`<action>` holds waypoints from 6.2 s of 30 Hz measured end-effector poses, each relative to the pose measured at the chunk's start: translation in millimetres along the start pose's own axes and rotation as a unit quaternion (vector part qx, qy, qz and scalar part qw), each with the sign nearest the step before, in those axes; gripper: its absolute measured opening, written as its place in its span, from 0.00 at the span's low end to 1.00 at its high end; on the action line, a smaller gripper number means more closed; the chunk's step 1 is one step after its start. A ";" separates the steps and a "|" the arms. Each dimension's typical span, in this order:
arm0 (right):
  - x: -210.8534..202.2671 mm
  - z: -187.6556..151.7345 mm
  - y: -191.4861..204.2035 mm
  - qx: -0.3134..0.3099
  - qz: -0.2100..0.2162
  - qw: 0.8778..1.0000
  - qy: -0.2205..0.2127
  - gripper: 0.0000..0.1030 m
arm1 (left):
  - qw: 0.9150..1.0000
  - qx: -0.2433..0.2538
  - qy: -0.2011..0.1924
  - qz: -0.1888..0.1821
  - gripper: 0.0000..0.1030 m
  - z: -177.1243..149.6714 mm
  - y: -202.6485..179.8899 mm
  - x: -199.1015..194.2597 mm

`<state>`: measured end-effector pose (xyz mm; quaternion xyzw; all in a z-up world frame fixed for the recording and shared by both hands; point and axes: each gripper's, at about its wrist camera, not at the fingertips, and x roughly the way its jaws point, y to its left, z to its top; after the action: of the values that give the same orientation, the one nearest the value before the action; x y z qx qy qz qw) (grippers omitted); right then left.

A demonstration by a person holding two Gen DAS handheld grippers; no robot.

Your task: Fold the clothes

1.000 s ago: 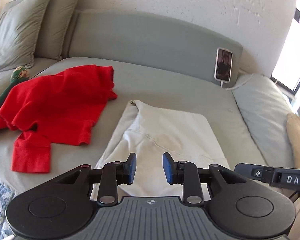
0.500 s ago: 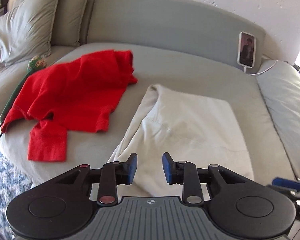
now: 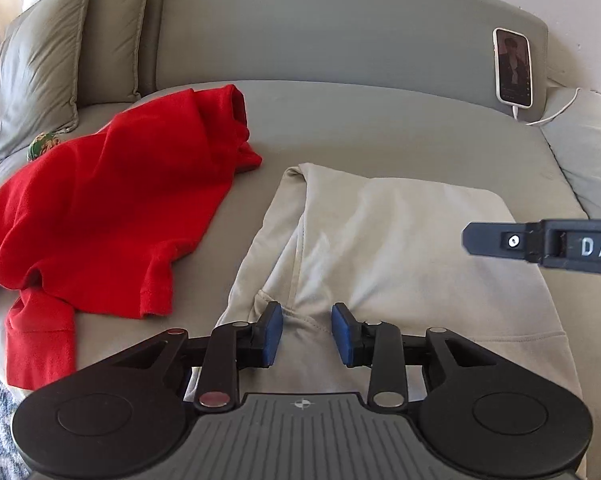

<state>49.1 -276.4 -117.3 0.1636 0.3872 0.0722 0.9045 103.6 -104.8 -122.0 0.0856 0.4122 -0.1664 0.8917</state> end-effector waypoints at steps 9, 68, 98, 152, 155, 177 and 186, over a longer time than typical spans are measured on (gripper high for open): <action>22.5 10.0 -45.4 0.033 -0.090 0.995 -0.001 0.00 | 1.000 -0.016 0.004 -0.014 0.33 0.7 7.5 3.2; -85.0 -31.5 -12.9 0.197 -0.008 0.979 -0.046 0.04 | 0.989 0.086 0.006 -0.117 0.07 11.9 -16.4 -84.5; -410.6 -78.5 -187.8 0.304 -0.171 0.905 -0.244 0.04 | 0.916 0.202 -0.091 -0.335 0.07 41.1 -320.9 -182.1; -434.7 -151.4 -229.2 0.341 -0.216 0.888 -0.223 0.31 | 0.927 0.156 -0.052 -0.336 0.36 12.7 -363.4 -136.8; -402.5 -120.2 -222.8 0.272 -0.241 0.908 -0.208 0.20 | 0.935 0.186 -0.076 -0.293 0.34 7.8 -391.4 -127.7; -340.5 -93.4 -254.7 0.244 -0.338 0.903 -0.106 0.33 | 0.951 0.211 -0.052 -0.219 0.59 1.0 -332.9 -171.3; -373.4 -122.3 -217.0 0.281 -0.408 0.867 -0.053 0.39 | 0.959 0.174 -0.021 -0.222 0.64 -5.5 -306.0 -188.8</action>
<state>-296.1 -546.2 -19.9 0.2418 0.3745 -0.4235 0.7887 -126.9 -345.1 13.9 0.1421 0.3671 -0.4308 0.8121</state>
